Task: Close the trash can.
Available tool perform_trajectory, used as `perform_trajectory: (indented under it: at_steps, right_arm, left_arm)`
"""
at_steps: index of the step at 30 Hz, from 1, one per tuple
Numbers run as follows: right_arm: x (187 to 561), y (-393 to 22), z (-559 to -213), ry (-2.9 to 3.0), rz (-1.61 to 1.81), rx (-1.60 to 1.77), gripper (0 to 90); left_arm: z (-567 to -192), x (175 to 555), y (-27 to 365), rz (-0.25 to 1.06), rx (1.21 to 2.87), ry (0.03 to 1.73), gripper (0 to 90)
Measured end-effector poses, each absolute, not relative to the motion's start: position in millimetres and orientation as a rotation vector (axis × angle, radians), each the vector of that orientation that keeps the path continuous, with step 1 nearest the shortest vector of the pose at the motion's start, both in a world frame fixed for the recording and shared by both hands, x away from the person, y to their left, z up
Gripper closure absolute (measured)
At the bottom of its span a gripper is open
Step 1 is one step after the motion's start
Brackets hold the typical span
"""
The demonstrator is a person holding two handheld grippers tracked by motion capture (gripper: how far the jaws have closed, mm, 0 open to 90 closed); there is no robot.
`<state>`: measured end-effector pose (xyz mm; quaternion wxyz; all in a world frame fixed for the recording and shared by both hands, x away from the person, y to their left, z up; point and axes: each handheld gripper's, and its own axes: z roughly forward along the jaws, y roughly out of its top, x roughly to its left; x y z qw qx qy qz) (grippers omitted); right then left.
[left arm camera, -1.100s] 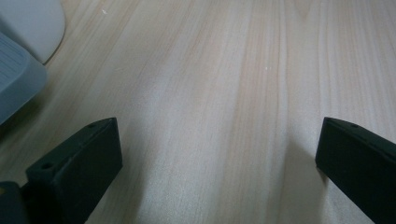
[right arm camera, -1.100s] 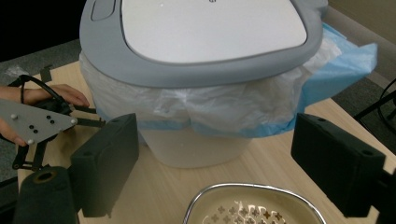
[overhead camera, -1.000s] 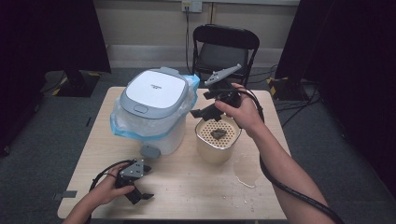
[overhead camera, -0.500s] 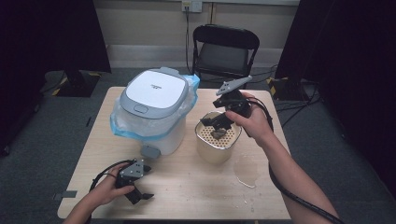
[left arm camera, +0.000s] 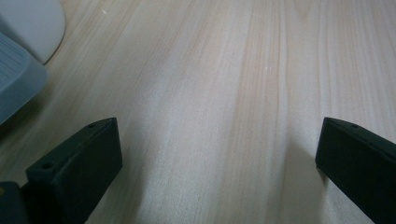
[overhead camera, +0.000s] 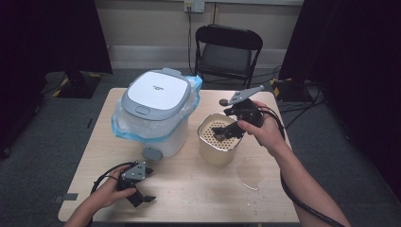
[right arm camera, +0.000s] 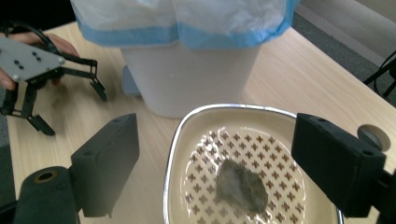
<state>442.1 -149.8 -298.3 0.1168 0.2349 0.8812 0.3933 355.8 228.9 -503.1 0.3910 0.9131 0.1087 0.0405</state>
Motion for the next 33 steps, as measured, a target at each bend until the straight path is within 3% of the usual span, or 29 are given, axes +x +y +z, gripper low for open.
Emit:
perform_trajectory:
  at_steps: [33]
  right_arm:
    - [410,-205,-351,2.574,1.15,0.762,14.6]
  left_arm:
    - [-503,356,229,0.092,2.32,0.279,0.0]
